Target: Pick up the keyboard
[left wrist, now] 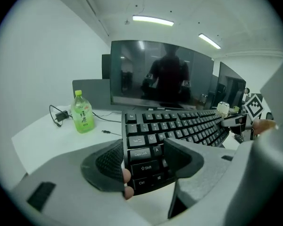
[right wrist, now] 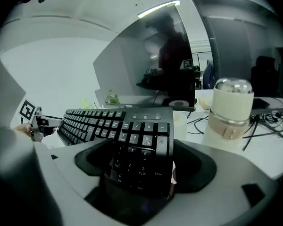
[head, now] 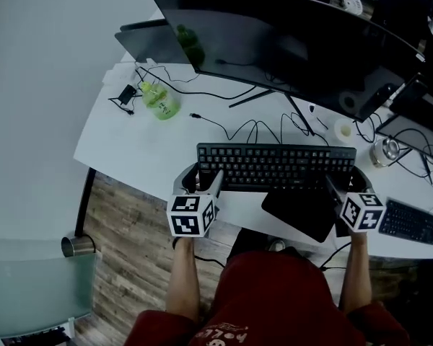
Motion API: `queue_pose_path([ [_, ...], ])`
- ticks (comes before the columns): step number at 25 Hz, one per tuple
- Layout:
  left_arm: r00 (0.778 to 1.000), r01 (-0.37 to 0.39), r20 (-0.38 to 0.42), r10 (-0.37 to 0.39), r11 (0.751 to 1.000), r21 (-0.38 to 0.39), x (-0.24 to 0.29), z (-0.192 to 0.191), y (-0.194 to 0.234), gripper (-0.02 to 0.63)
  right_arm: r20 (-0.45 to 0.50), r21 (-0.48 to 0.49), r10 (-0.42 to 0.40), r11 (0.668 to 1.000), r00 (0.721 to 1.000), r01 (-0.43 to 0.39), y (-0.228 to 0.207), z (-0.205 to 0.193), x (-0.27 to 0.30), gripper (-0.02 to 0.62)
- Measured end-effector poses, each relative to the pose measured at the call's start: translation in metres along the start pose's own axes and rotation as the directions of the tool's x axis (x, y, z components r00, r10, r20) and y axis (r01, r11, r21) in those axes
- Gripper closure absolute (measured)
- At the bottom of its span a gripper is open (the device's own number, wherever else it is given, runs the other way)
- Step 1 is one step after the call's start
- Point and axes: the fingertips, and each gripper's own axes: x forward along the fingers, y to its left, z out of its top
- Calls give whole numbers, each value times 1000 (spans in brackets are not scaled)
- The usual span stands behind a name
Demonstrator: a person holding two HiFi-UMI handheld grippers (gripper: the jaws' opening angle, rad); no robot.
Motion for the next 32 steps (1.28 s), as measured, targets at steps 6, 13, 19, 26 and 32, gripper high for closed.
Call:
queue_pose_path([
  [6,991,-34,132,31,999,22,-34,35,-16,331,116,-33,9,999,993,-5,2,33,-34,193],
  [13,962,-63,268,49,997,45,-67,83,-28,330,255,-94,25,996,967,0,6,88,-65,193],
  [19,922,-86,383,54,994,67,-97,111,-38,330,357,-130,37,991,934,10,13,118,-96,193],
  [26,868,-109,493,59,991,72,-140,138,-61,330,475,-187,63,982,878,31,16,152,-147,193],
  [32,819,-126,572,55,988,86,-169,156,-55,330,555,-216,79,975,828,52,37,171,-170,193],
])
